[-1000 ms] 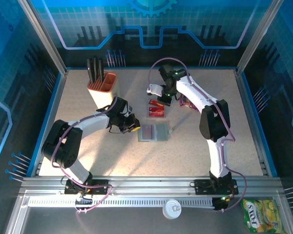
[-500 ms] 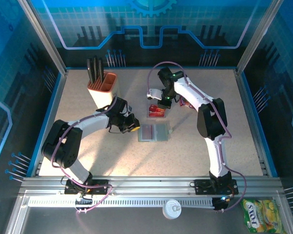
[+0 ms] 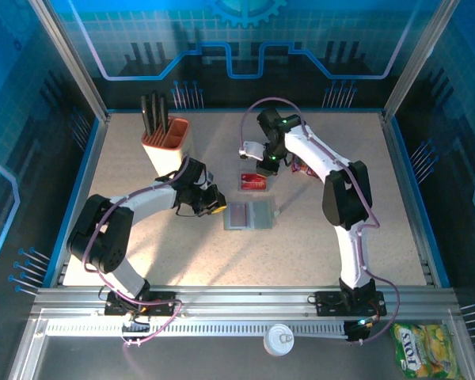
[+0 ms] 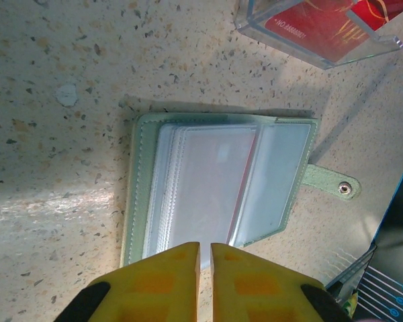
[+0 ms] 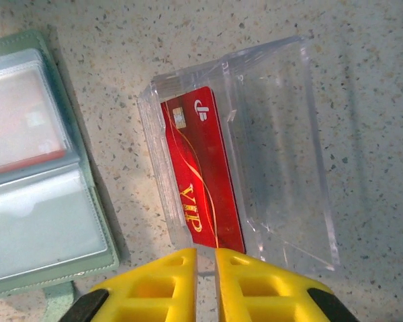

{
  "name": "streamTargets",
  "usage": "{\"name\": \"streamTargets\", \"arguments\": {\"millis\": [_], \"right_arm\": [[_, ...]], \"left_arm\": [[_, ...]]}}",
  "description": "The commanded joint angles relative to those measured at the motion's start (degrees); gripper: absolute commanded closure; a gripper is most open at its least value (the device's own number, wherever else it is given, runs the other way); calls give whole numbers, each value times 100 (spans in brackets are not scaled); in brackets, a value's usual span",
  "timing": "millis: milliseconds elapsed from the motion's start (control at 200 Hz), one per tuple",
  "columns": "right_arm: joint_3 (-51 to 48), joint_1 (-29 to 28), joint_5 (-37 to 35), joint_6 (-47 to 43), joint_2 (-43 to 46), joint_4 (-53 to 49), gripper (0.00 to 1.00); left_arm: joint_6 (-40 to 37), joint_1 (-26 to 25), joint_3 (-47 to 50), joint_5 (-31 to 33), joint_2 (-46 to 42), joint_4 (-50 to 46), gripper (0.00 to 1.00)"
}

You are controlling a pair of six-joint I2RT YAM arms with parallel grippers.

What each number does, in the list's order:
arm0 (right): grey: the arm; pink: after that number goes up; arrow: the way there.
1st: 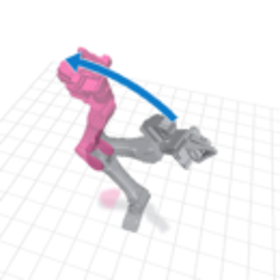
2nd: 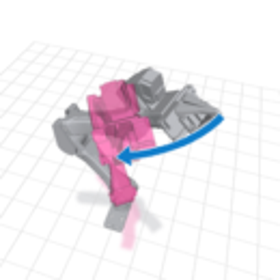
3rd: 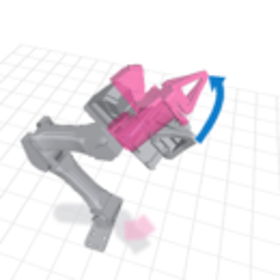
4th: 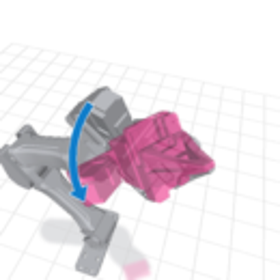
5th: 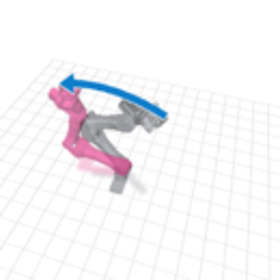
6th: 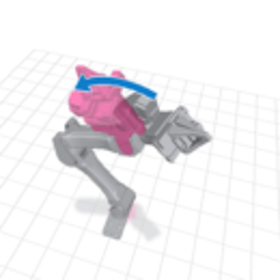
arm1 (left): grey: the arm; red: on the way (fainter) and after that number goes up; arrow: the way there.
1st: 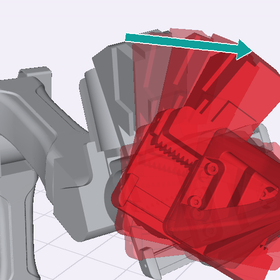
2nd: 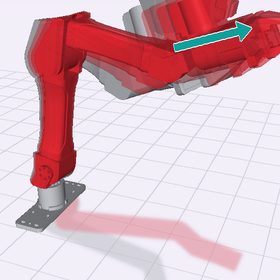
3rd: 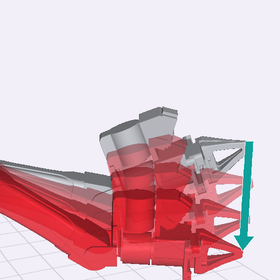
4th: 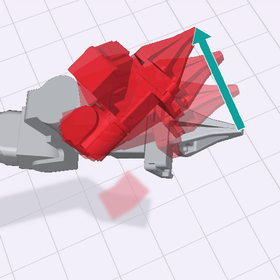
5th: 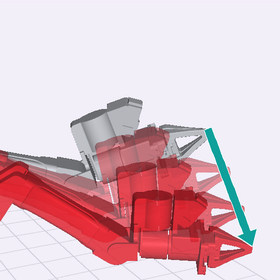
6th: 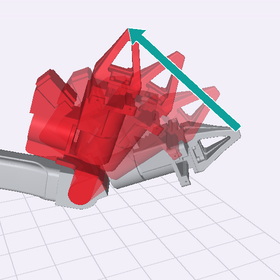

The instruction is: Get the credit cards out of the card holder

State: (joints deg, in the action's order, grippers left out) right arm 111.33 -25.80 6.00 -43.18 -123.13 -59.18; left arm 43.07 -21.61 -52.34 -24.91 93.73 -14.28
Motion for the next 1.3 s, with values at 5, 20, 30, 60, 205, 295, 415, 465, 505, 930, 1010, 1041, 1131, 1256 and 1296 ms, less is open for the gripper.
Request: {"name": "streamTargets", "arguments": {"millis": [5, 20, 30, 60, 205, 295, 415, 465, 505, 930, 1010, 1041, 1131, 1256, 1296], "right_arm": [[-117, -27, 156, 884, 454, 189, 84], [-149, -28, 188, 983, 493, 223, 84], [-180, -36, 208, 1058, 516, 247, 84], [-289, -54, 279, 1265, 597, 359, 84], [-1068, -151, 498, 2354, 1111, 1105, 83], [-1441, -244, 589, 3019, 1292, 1471, 81], [-1862, -400, 698, 3909, 1439, 1979, 79], [-1999, -461, 745, 4254, 1471, 2155, 79], [-2084, -506, 775, 4472, 1498, 2254, 78], [-2890, -698, 977, 5502, 1850, 2963, 75], [-3001, -713, 990, 5513, 1900, 3011, 75], [-3031, -716, 1003, 5519, 1906, 3021, 74], [-3114, -733, 1002, 5555, 1942, 3052, 74], [-3184, -751, 1013, 5690, 1972, 3060, 74], [-3239, -769, 1008, 5734, 1999, 3086, 74]], "left_arm": [[-232, 51, -95, -112, 103, -81, 89], [-248, 53, -113, -118, 116, -95, 89], [-253, 52, -126, -115, 129, -99, 89], [-279, 51, -145, -126, 170, -101, 90], [-265, 51, -174, -287, 360, 30, 94], [-200, 42, -111, -407, 425, 171, 96], [-159, 10, -38, -444, 461, 248, 97], [-158, 0, 4, -435, 470, 267, 98], [-150, 1, 44, -436, 492, 283, 98], [-165, -38, 256, -303, 611, 235, 100], [-211, -63, 256, -239, 624, 109, 100], [-211, -71, 269, -243, 632, 110, 100], [-187, -97, 296, -258, 692, 145, 100], [-233, -107, 255, -213, 767, 89, 100], [-258, -108, 245, -157, 777, 56, 100]]}}
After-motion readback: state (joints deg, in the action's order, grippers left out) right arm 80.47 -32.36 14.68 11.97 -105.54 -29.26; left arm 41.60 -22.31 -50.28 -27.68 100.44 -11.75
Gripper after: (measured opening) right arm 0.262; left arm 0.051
